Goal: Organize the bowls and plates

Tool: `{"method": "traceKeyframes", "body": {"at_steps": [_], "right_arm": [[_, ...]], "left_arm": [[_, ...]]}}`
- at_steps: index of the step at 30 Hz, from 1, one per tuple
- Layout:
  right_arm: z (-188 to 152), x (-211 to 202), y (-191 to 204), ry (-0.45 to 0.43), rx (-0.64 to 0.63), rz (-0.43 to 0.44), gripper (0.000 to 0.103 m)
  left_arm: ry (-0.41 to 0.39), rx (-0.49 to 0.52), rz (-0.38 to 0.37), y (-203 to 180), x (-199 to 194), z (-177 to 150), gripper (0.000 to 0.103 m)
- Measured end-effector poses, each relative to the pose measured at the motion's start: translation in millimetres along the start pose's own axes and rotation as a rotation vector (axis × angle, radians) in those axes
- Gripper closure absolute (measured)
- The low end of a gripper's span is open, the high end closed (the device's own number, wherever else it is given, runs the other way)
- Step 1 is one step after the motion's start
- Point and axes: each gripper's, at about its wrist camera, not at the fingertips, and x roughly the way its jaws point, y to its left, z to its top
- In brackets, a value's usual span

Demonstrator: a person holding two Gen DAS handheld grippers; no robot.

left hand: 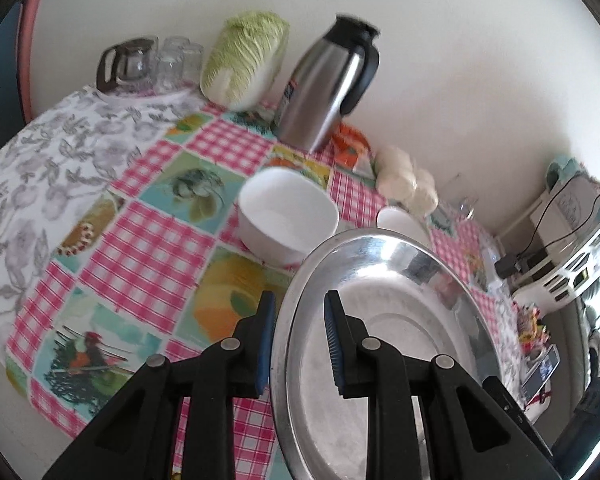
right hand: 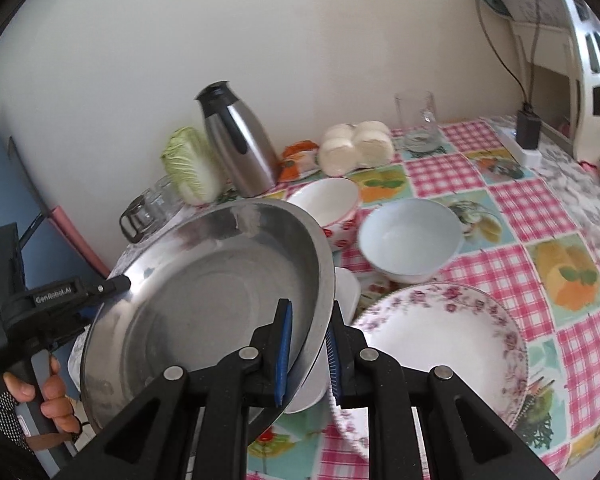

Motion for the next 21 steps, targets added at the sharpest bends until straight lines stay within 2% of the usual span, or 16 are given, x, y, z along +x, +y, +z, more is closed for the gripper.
{"method": "traceKeyframes", "body": {"at_steps": [7,14,18,21], "right_arm": [[-6,20,-30,0.064,0.069,-0.024,0.085],[-9,33,-31,0.101,0.064,-0.031,0.084],[-11,45,-30,0.119,0.058,-0.034,0.083],[-14,54,-29,0.137,0.049,-0.051,0.083]], "left_arm": [[0.084,0.011,0.041,-7,30,-9,0.079],[0.128,-0.005,0.077,0,48,-13,0.079],[0.144,-0.028,0.089,3,59,-15,0.07],[0.173,-0.032,0.116,3,69,-18,0.068]]}}
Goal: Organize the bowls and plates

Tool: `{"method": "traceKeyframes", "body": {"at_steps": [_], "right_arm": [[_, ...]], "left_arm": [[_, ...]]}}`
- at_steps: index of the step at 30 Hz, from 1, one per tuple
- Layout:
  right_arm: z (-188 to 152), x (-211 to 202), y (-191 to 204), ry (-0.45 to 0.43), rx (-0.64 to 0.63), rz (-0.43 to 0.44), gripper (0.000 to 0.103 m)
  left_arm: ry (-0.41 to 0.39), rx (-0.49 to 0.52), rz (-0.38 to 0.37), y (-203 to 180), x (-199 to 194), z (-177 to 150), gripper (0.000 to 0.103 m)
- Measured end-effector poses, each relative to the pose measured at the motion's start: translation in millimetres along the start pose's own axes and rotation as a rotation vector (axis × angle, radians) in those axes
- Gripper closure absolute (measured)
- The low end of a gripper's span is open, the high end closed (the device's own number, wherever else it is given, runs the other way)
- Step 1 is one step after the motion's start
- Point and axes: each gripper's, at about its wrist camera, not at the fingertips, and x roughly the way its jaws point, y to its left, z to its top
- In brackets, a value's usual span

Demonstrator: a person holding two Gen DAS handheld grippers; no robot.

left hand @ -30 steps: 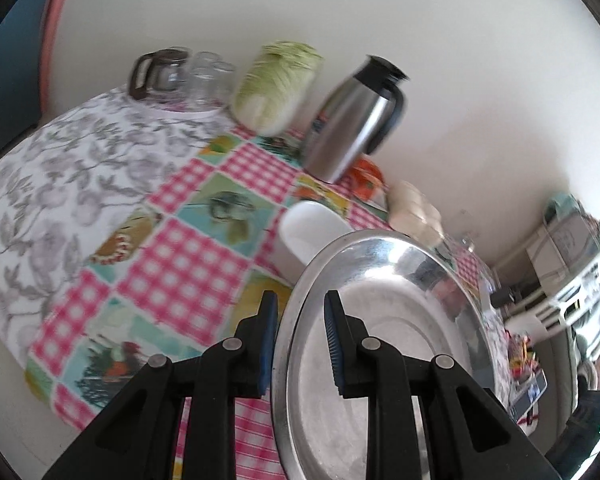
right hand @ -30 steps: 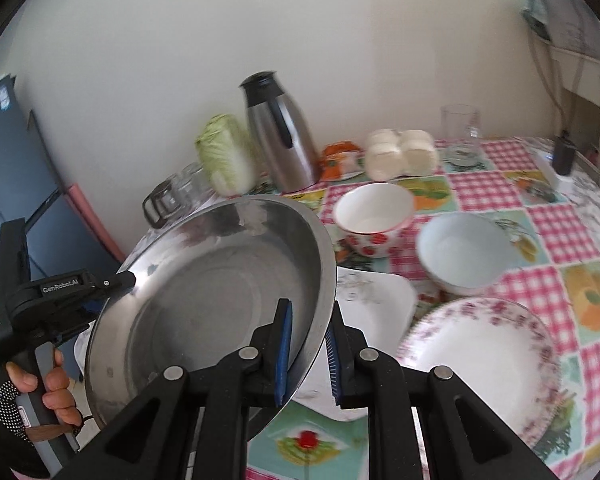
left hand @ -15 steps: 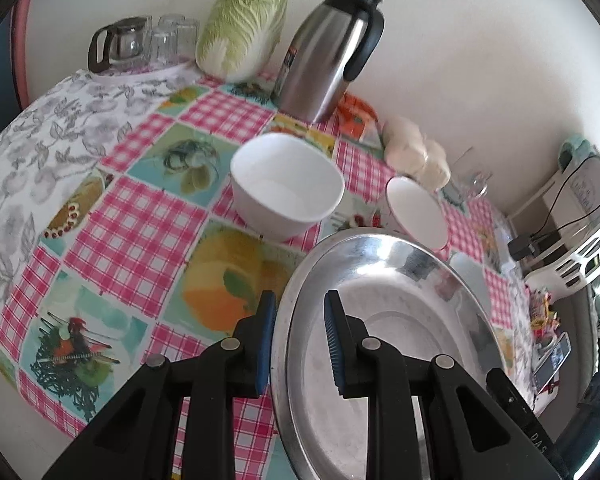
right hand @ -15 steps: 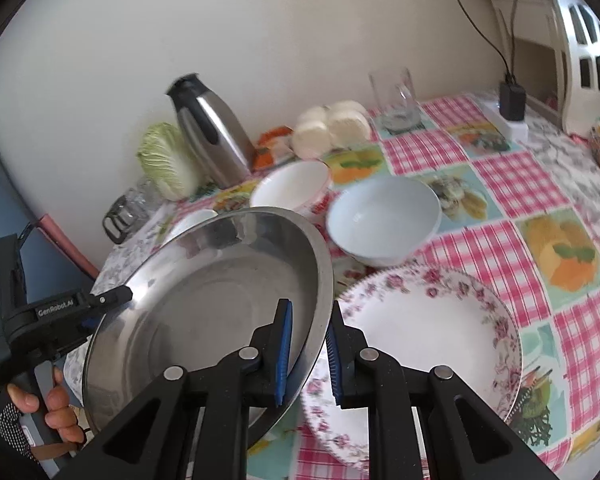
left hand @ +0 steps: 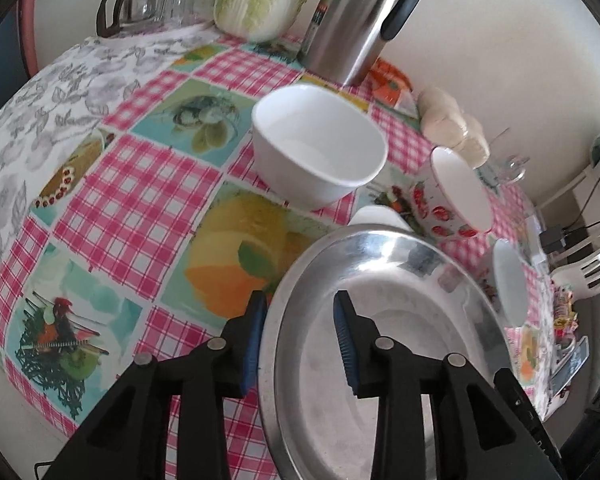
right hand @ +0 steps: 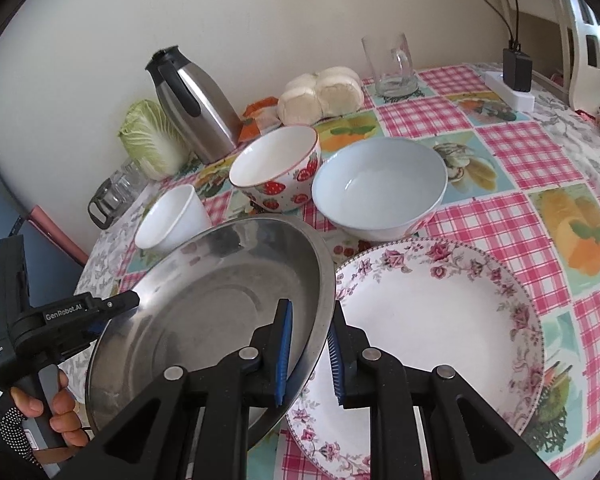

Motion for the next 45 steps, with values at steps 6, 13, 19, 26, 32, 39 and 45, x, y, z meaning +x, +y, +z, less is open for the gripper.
{"method": "traceKeyframes", "body": {"at_steps": [6,13,19,26,32,39,45], "right_arm": [[1,13,4,0.005,-0.054,-0.056,0.083],[4,20,5,-0.01,-0.064,-0.07,0.083],[5,29,7,-0.007,-0.05,-0.057,0.083],[6,38,7,0.002,-0.007,-0.042,0.082],[9,39,6,0.028,0.012,-0.038,0.082],[15,24,16,0.022,-0.054,-0.077,0.041],[17,10,24,-0.01,-0.092,-0.081,0.018]], "left_arm": [[0.019,-0.009,0.009,0,12,2,0.068],[-0.029,-0.006,-0.001,-2,15,5,0.066],[-0.082,-0.008,-0.016,-2,14,11,0.059],[-0.106,-0.009,-0.007,-2,15,13,0.058],[-0.047,-0.027,-0.003,1,18,12,0.056],[-0.04,-0.041,0.019,5,7,12,0.042],[-0.061,-0.014,0.08,1,-4,13,0.023]]}}
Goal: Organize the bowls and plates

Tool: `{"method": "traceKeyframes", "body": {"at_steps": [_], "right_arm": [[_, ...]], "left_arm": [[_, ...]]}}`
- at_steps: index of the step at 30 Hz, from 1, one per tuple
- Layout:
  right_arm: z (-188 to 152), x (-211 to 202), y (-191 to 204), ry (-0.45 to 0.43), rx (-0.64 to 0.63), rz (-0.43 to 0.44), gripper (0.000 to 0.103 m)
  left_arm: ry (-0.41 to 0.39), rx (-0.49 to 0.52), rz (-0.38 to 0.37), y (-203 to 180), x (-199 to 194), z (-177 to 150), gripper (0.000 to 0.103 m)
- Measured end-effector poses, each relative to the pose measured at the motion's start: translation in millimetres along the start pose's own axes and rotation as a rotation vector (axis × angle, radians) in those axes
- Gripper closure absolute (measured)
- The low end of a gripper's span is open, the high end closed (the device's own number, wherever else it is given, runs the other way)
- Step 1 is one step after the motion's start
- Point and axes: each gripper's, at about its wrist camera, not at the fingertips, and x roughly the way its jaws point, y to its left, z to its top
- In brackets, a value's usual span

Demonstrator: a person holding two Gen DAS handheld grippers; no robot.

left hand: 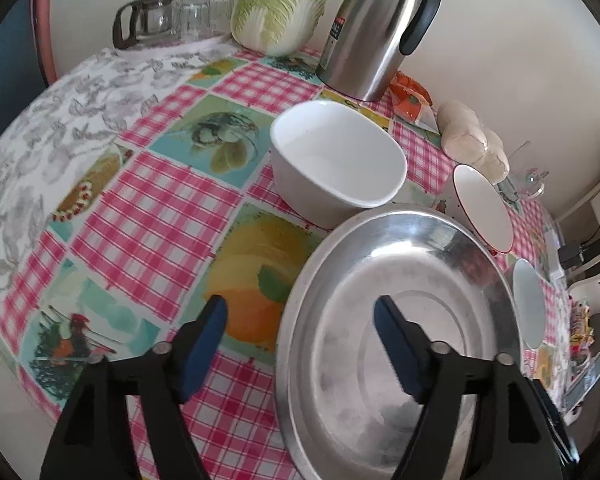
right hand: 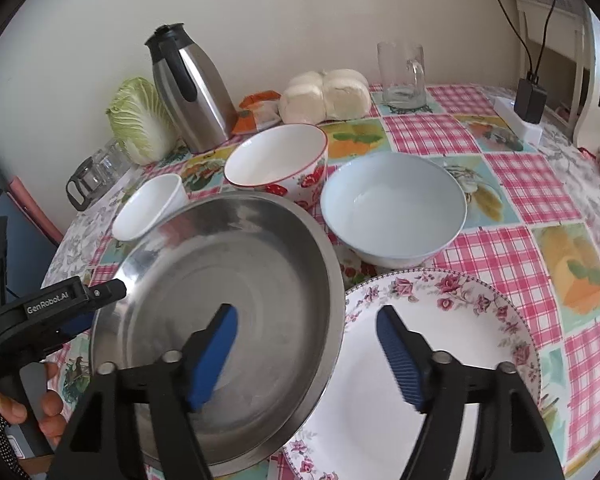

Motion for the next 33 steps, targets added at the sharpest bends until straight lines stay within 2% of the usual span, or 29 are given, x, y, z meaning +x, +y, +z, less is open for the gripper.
{"method": "traceKeyframes", "body": {"at_steps": [1,2,3,5,7,11,16,22,25,33], "right_arm": [[0,-2,1,-0.008,-0.006,0.001,0.014],[0,-3,2,-0.016,-0.014,-0.004,0.003],[1,-5,4,-0.026,-0.022,-0.01,0.0],[2,-8,5,-0.045,-0.036,-0.024,0.0],[2,-10,5,-0.048,-0.042,-0.019,0.0],[2,-11,5,-0.048,-0.044,-0.019,0.0],[3,-17,7,-0.059,-0.055,-0.029,0.0],[6,-29,4,-0.099,-0.047,-0.059,0.0],[7,-36,0,-0.116,-0.031,-0.044,0.0],[6,-54,-15,-0.131,-0.009,-0.03,0.0]], "left_arm": [[-0.003,0.002,0.006,1,-1,0,0.019],[-0.013,0.008,0.02,0,-3,0,0.017],[-0.019,0.013,0.028,0,-4,1,0.015],[-0.038,0.034,0.055,-1,-6,0,0.013],[-0.057,0.056,0.08,-2,-7,0,0.0],[-0.093,0.089,0.112,-7,-12,-1,0.0],[-0.156,0.119,0.116,-15,-24,-1,0.0],[-0.27,0.136,0.069,-25,-50,0,0.0],[-0.311,0.143,0.039,-32,-64,-2,0.0],[-0.347,0.108,-0.06,-50,-93,-16,0.0]]}}
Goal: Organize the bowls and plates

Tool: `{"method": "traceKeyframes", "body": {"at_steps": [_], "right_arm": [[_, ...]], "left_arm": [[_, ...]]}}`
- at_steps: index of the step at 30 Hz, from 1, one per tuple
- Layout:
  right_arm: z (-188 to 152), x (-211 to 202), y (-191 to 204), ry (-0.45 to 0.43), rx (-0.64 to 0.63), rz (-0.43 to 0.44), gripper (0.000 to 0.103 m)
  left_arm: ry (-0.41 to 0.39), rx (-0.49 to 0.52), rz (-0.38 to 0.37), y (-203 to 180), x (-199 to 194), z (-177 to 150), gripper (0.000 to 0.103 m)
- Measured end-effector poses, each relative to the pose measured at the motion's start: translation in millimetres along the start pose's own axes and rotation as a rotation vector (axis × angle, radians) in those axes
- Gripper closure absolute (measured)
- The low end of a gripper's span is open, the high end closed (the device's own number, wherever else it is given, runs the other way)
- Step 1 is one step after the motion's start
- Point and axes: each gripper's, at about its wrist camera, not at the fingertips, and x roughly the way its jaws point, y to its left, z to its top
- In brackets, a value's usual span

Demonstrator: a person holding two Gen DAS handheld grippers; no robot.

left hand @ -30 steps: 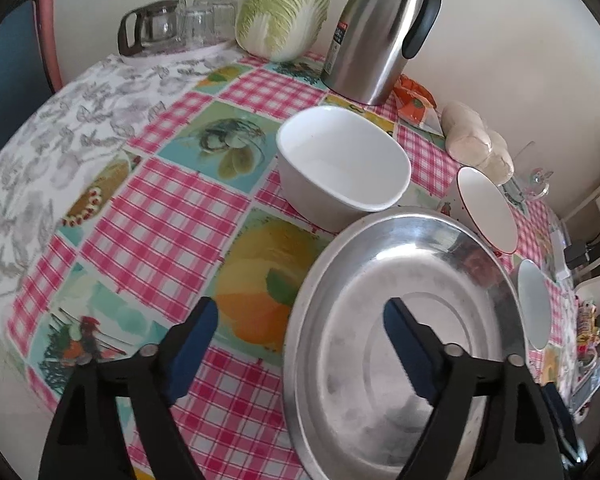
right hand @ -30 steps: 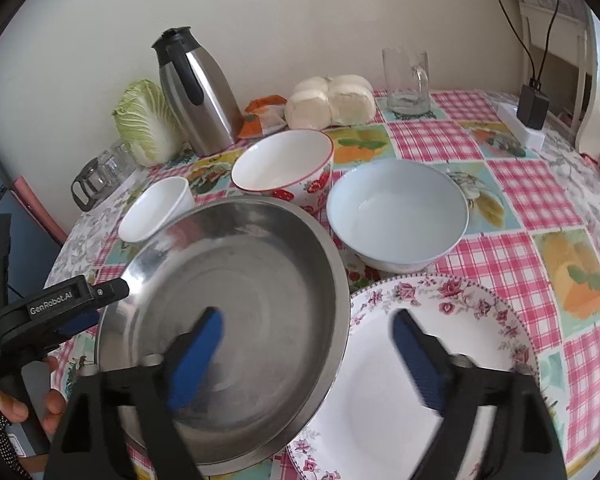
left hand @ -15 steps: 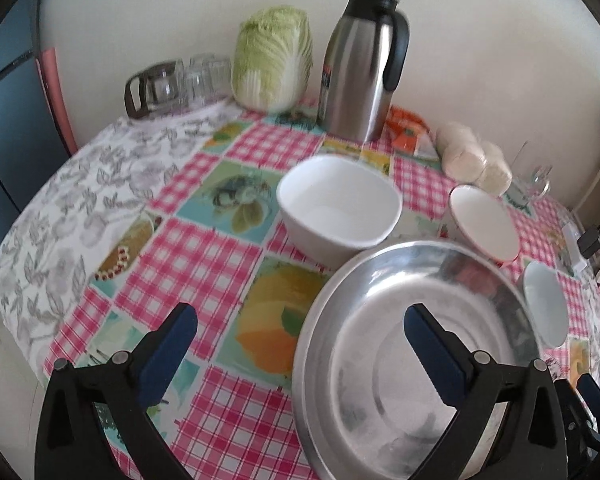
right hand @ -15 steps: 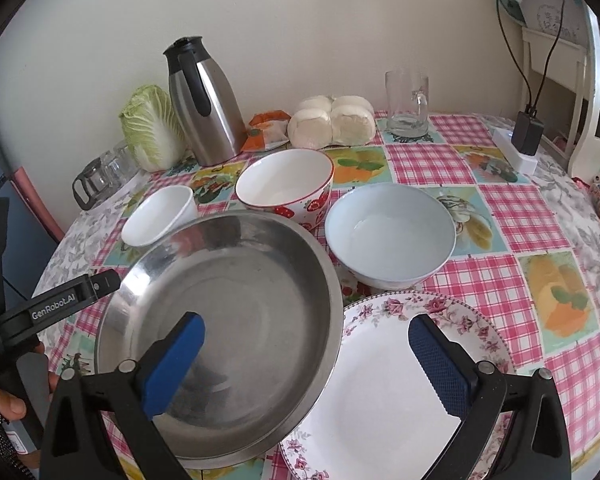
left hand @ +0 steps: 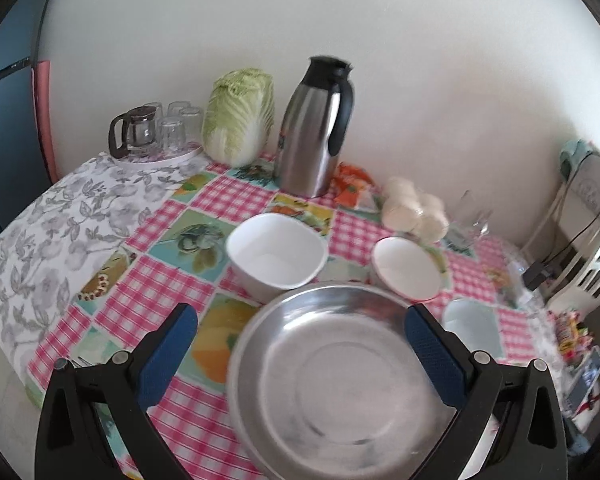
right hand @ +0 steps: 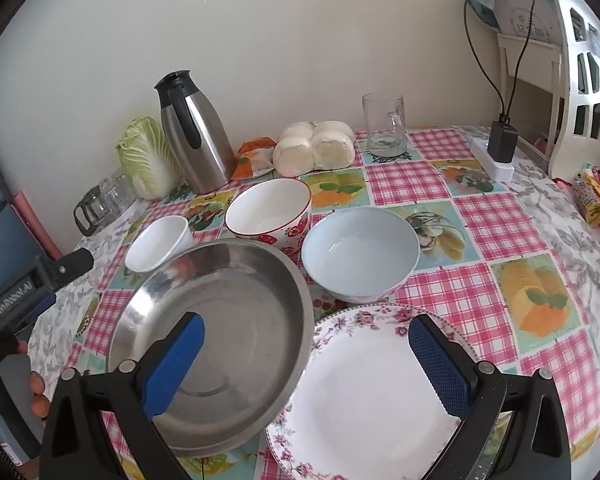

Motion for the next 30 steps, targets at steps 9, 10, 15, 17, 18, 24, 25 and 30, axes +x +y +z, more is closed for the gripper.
{"method": "traceKeyframes", "body": {"at_steps": [9,10,15,17,18,24,25,30], "right_arm": [[-5,-24,-35,-0.016,0.018,0.001,0.0],[-5,-26,-40,-0.02,0.023,0.001,0.0],[-6,-40,-71,-0.046,0.059,-0.024,0.0],[-7,-43,-82,-0.05,0.07,-0.037,0.0],[-8,-44,-89,-0.048,0.077,-0.045,0.0],[-11,-46,-119,-0.047,0.119,-0.076,0.0],[-12,-45,-125,-0.047,0.132,-0.077,0.0],[-16,-43,-145,-0.029,0.177,-0.062,0.0]], "left_arm": [[0.008,0.079,-0.077,-47,-22,-24,0.0],[0.014,0.09,-0.077,-53,-23,-27,0.0],[0.073,0.094,-0.091,-71,-21,-41,0.0],[0.096,0.092,-0.113,-79,-20,-48,0.0],[0.097,0.099,-0.117,-83,-21,-50,0.0],[0.088,0.129,-0.149,-111,-28,-69,0.0],[0.102,0.122,-0.162,-114,-27,-73,0.0],[0.177,0.105,-0.22,-128,-22,-90,0.0]]}}
